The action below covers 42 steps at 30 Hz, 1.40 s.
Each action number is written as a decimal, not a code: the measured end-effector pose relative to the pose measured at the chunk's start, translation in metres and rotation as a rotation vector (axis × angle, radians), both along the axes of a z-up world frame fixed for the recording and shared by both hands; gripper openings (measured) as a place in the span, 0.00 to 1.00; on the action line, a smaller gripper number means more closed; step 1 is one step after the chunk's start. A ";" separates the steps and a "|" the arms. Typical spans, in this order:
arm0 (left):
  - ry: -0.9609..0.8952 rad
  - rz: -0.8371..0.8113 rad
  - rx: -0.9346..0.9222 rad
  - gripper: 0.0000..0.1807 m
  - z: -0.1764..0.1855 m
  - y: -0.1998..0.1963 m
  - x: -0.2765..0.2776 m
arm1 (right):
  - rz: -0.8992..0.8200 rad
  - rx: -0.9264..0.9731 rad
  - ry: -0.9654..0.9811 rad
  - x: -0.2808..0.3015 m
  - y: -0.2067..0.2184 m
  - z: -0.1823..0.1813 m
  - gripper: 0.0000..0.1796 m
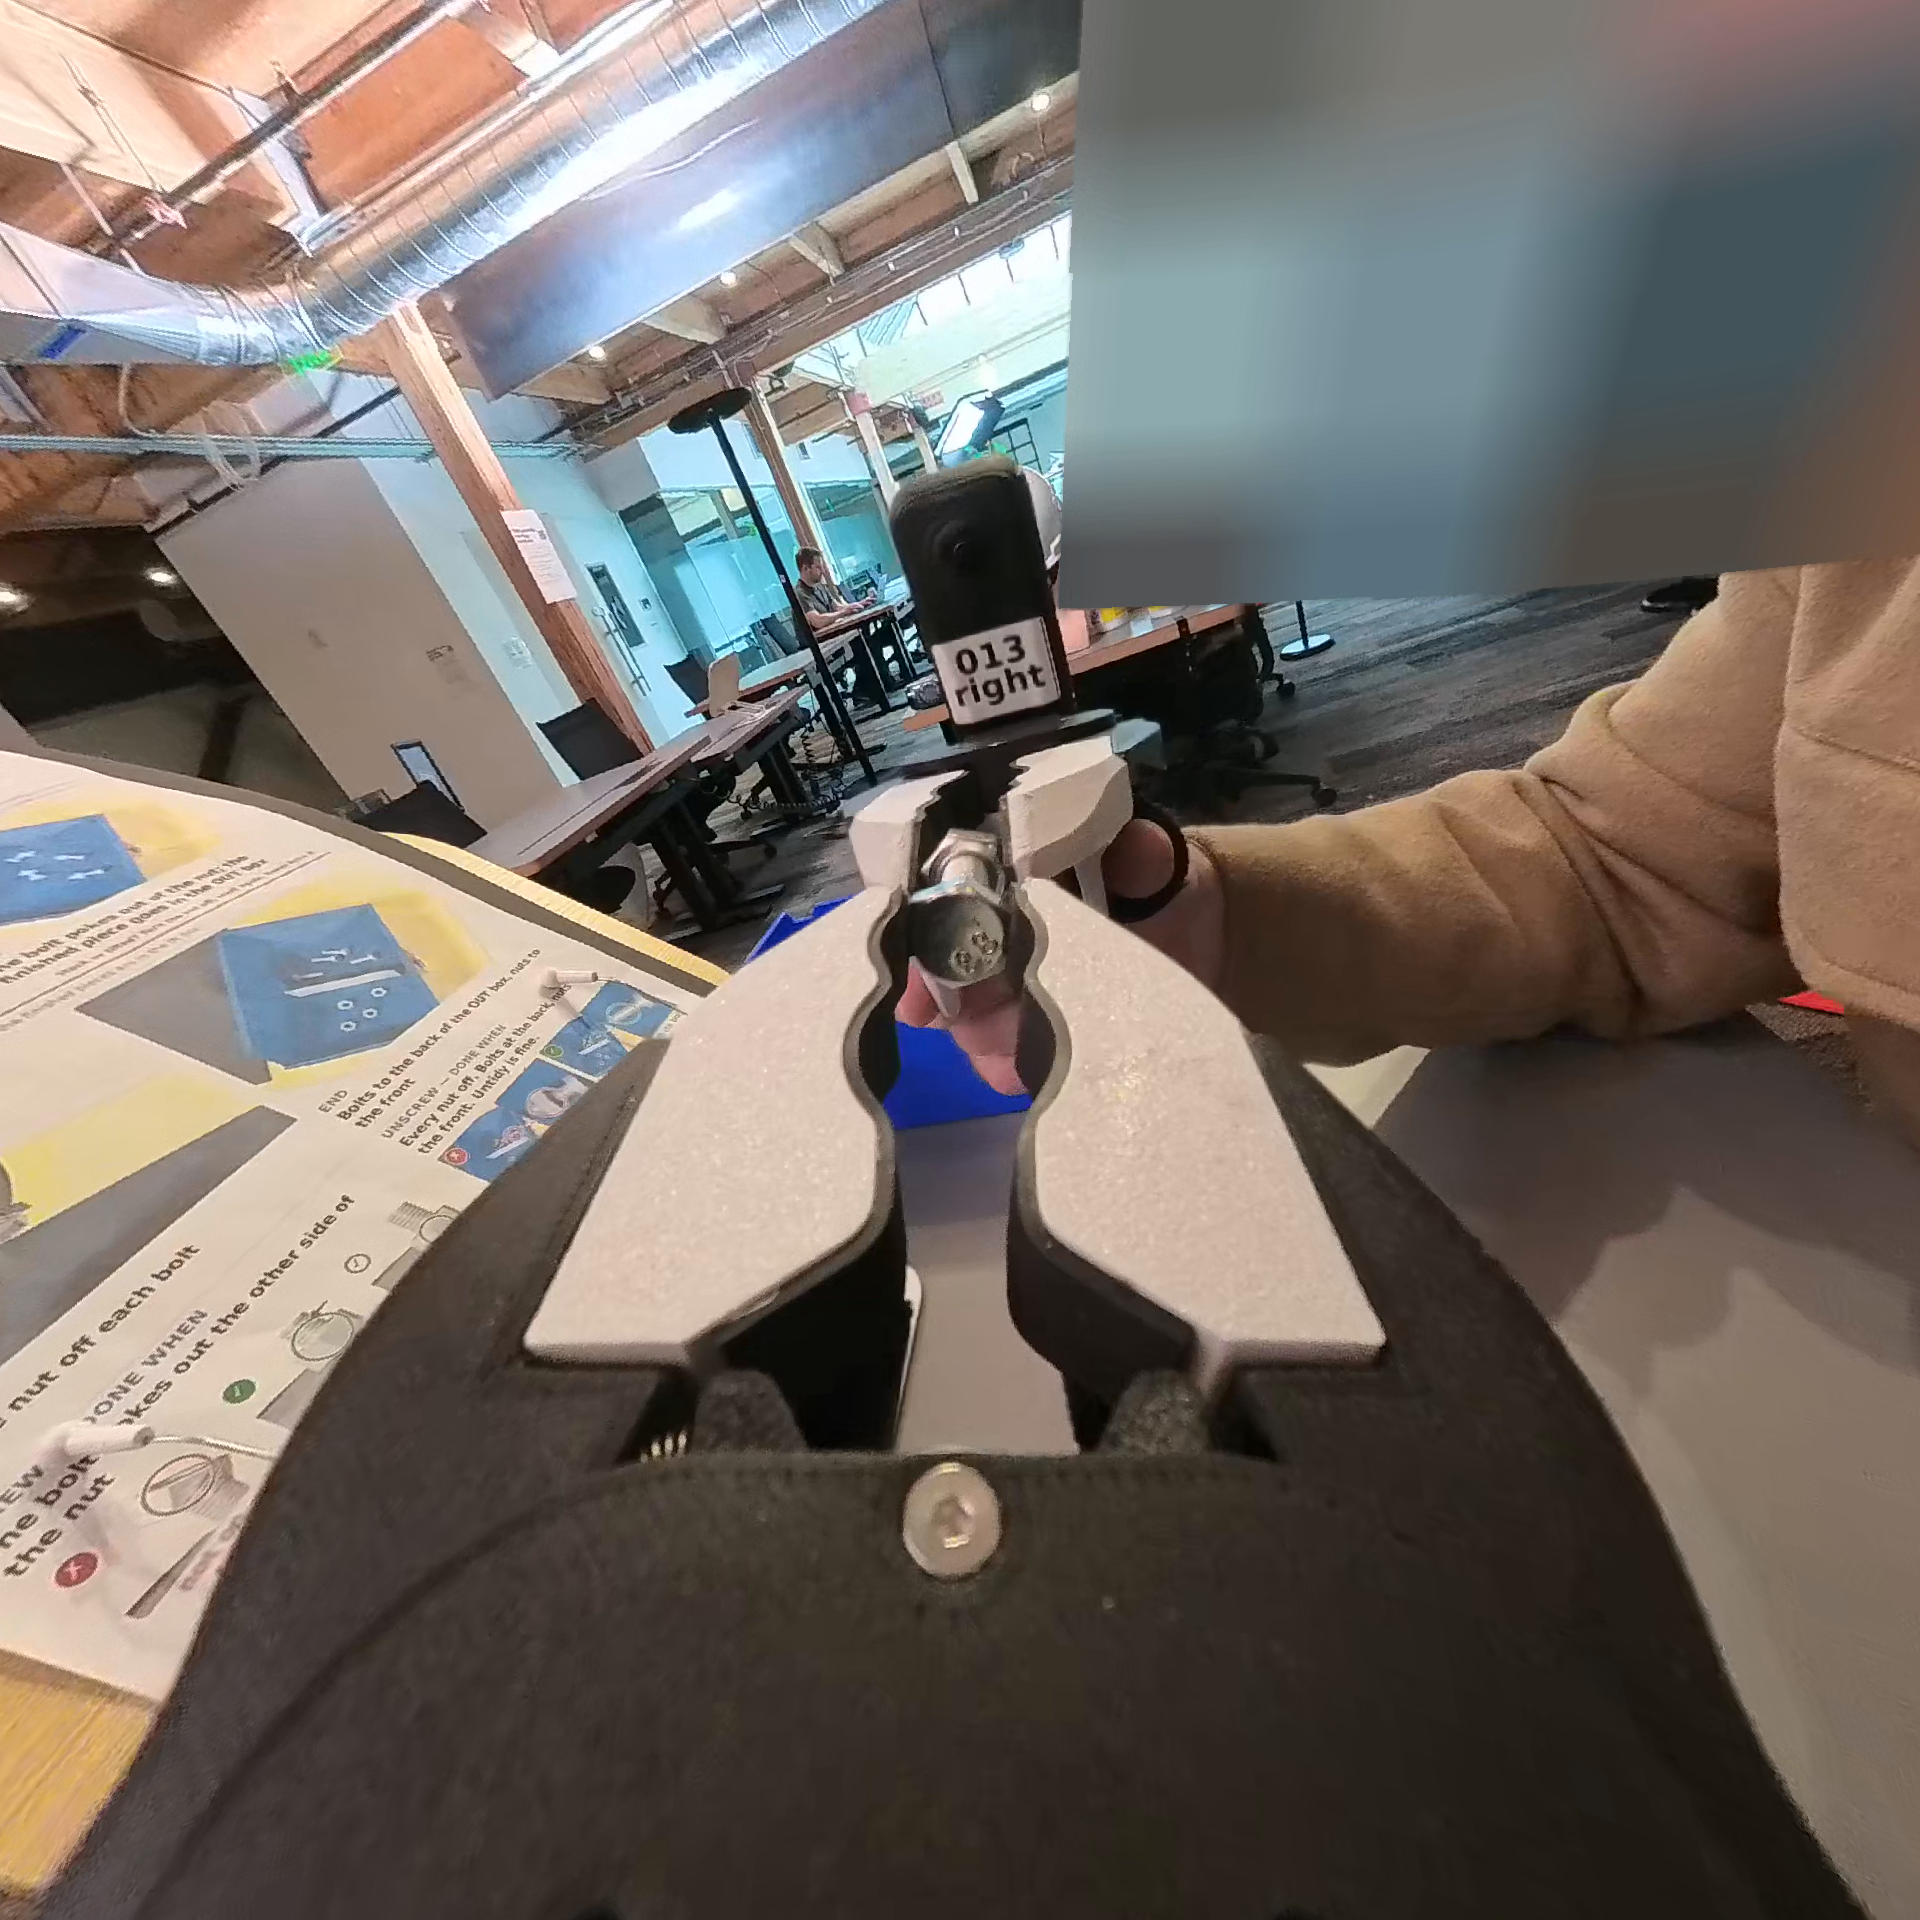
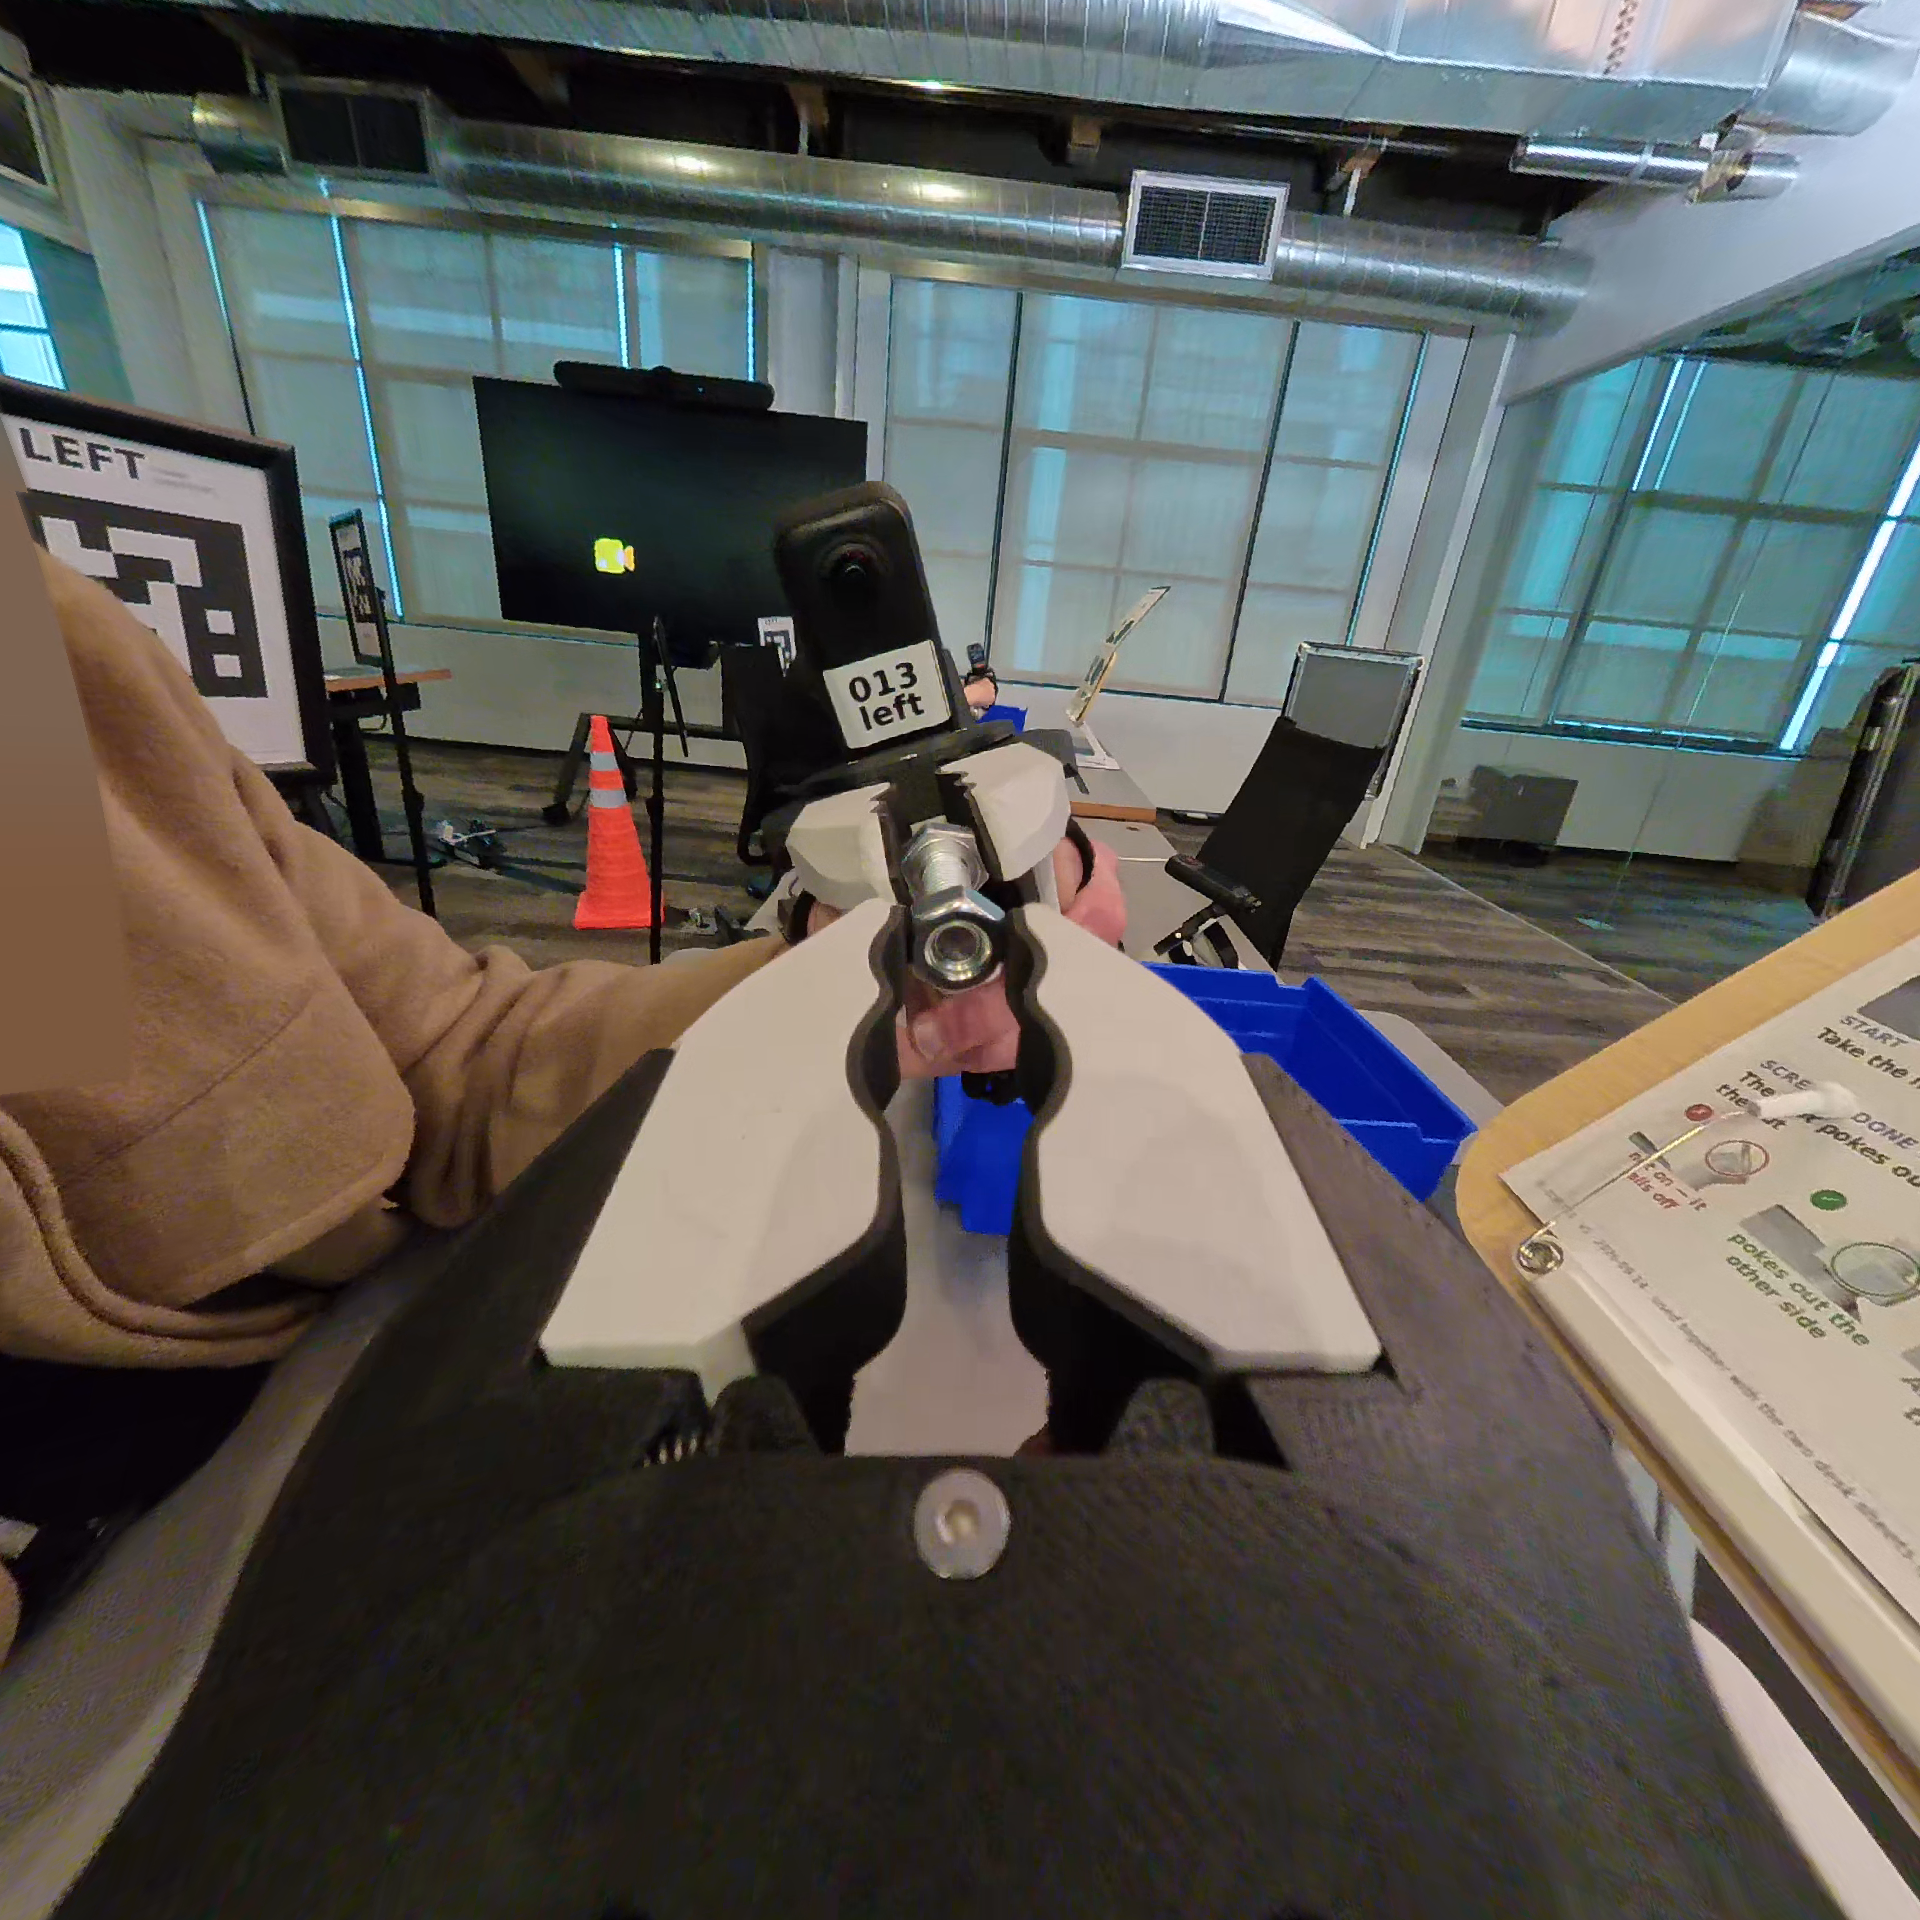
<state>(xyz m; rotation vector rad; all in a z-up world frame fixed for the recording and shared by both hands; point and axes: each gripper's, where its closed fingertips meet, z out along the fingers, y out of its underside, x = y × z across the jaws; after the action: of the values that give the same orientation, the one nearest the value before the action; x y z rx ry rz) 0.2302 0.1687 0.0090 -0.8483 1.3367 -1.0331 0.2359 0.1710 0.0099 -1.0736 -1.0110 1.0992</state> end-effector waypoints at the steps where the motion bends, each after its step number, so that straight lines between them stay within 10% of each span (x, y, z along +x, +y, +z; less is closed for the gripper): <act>1: 0.001 0.001 -0.001 0.09 0.000 0.000 0.000 | -0.003 0.001 0.003 0.000 0.000 0.000 0.10; 16: 0.096 0.267 0.501 0.18 0.001 -0.006 -0.002 | 0.209 -0.226 0.076 0.006 -0.003 -0.001 0.10; 42: 0.144 0.156 0.302 0.10 -0.008 -0.005 0.001 | 0.222 -0.189 0.083 0.005 -0.005 -0.004 0.10</act>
<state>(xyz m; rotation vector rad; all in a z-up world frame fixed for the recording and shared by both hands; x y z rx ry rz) 0.2307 0.1637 0.0008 -0.7943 1.4776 -0.6386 0.2409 0.1655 0.0062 -1.0740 -0.9915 1.4311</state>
